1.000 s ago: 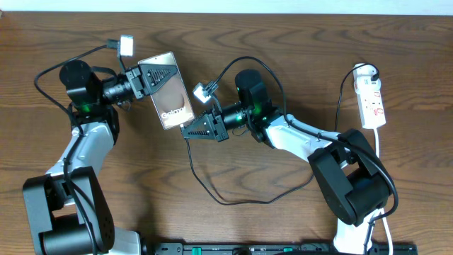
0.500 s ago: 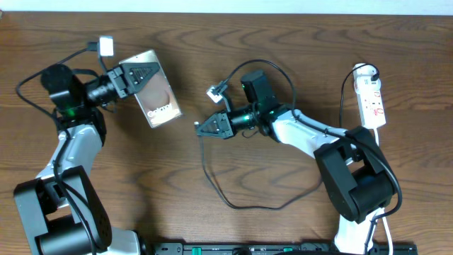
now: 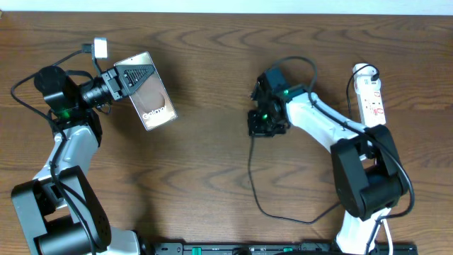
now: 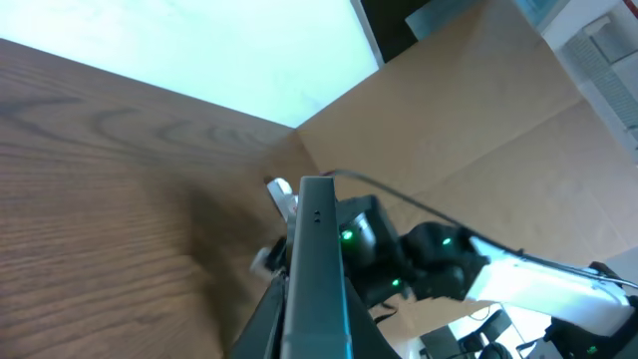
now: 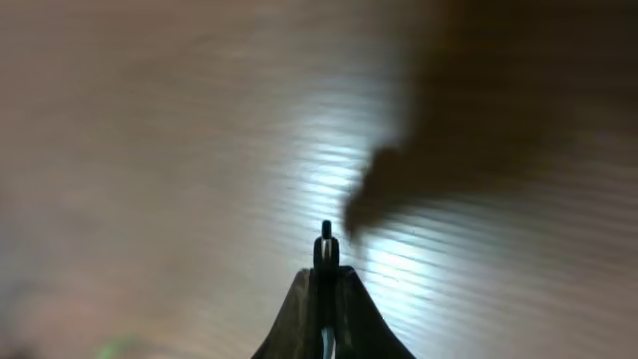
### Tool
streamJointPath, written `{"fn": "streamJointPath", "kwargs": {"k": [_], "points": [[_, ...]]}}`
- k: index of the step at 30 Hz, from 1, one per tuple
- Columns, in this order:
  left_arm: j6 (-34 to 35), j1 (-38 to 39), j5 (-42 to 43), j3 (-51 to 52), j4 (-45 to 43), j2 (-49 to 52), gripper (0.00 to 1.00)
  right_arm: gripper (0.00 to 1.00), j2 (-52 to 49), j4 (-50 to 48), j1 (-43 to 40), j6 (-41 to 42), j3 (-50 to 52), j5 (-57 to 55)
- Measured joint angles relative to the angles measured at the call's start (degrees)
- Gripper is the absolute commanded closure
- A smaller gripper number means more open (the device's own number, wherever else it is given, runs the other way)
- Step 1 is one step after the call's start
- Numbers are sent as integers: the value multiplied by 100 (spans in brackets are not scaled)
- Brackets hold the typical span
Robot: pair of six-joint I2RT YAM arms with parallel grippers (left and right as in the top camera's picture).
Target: Plug charger to phone and switch on socket
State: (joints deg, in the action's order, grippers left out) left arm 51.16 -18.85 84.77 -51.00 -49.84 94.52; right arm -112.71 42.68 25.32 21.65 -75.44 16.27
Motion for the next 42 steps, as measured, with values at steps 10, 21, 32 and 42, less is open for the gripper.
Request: {"fn": "streamJointPath", "kwargs": {"k": [10, 21, 32, 42], "points": [[2, 0, 48, 0, 0, 0, 92, 61, 164, 393, 181, 555, -136, -1620], [2, 0, 87, 0, 0, 0, 93, 7, 164, 382, 308, 837, -120, -1779], [2, 0, 90, 0, 0, 0, 93, 14, 164, 468, 531, 1899, -94, -1694], [2, 0, 90, 0, 0, 0, 93, 15, -177, 269, 684, 2317, -92, -1641]]}}
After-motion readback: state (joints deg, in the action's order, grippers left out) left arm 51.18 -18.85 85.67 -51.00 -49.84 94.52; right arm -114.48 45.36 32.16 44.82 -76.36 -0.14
